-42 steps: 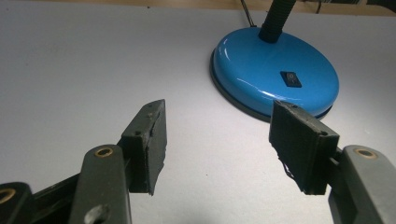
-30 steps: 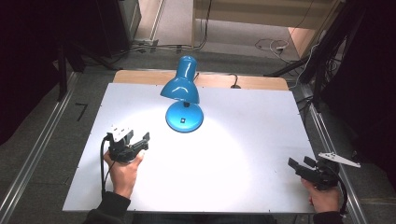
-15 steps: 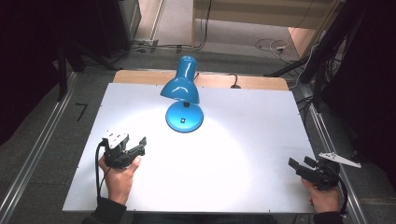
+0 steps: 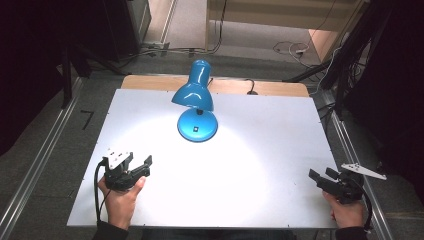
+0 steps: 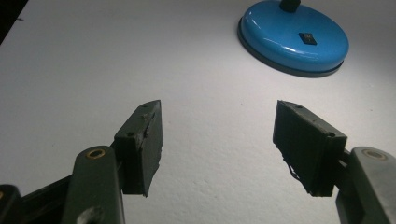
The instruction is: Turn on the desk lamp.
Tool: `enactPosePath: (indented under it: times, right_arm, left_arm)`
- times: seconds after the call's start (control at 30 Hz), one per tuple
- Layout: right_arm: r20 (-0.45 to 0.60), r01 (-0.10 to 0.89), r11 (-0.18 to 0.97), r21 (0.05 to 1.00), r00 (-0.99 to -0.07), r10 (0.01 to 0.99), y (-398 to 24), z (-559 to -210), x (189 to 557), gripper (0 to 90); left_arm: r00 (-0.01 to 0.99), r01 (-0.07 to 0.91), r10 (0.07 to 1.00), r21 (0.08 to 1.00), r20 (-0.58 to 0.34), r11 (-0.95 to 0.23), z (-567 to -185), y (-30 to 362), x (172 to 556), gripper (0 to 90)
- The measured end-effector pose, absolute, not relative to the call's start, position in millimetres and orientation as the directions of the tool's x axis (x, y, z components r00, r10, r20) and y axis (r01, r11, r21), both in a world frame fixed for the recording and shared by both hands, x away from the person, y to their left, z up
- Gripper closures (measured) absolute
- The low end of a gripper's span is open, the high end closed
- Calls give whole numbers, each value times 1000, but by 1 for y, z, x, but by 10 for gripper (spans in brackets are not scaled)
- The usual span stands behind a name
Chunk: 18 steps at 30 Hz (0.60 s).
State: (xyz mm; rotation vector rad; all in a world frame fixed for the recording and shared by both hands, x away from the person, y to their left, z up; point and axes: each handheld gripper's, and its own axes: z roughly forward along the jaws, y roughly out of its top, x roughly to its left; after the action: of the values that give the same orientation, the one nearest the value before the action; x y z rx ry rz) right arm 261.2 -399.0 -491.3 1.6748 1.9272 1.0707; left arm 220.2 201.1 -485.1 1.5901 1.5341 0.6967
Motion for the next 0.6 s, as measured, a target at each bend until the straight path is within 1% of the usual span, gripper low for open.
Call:
enactPosePath:
  times: [0.2, 0.6]
  right_arm:
    - [197, 672, 5, 740, -224, 955, -399, -491, 261, 243]
    - [202, 673, -1, 739, -221, 954, -399, -492, 261, 242]
  left_arm:
    - [95, 536, 987, 842, -128, 57, -484, 205, 213, 334]
    - [57, 533, 989, 841, -140, 88, -486, 220, 198, 334]
